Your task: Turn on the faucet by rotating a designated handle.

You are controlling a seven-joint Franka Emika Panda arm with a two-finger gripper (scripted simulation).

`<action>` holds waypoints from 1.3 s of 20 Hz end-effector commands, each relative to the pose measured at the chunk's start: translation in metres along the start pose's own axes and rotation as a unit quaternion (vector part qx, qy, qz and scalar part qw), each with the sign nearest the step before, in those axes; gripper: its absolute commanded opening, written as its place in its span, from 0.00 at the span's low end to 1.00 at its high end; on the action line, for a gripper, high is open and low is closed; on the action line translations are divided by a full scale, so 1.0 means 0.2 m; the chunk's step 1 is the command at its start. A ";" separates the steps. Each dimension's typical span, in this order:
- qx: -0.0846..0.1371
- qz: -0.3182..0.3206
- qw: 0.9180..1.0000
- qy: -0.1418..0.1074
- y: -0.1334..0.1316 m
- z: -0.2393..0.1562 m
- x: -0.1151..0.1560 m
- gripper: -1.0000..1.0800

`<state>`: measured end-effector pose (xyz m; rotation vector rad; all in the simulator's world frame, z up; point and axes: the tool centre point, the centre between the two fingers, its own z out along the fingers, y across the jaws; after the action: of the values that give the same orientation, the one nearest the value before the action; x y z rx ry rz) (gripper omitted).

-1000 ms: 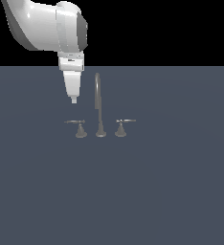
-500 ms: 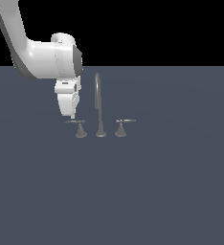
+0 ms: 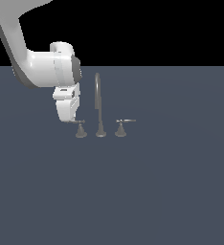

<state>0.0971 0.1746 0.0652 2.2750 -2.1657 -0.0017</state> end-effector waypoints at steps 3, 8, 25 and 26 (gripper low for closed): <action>0.000 0.000 1.000 0.000 0.01 0.00 -0.01 0.00; 0.000 0.000 1.000 0.000 0.08 0.00 -0.04 0.00; 0.006 0.002 1.000 0.000 0.25 -0.01 -0.04 0.00; 0.005 0.002 1.000 0.000 0.27 -0.01 -0.04 0.00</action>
<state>0.0469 0.1965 0.0683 2.3060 -2.1612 0.0067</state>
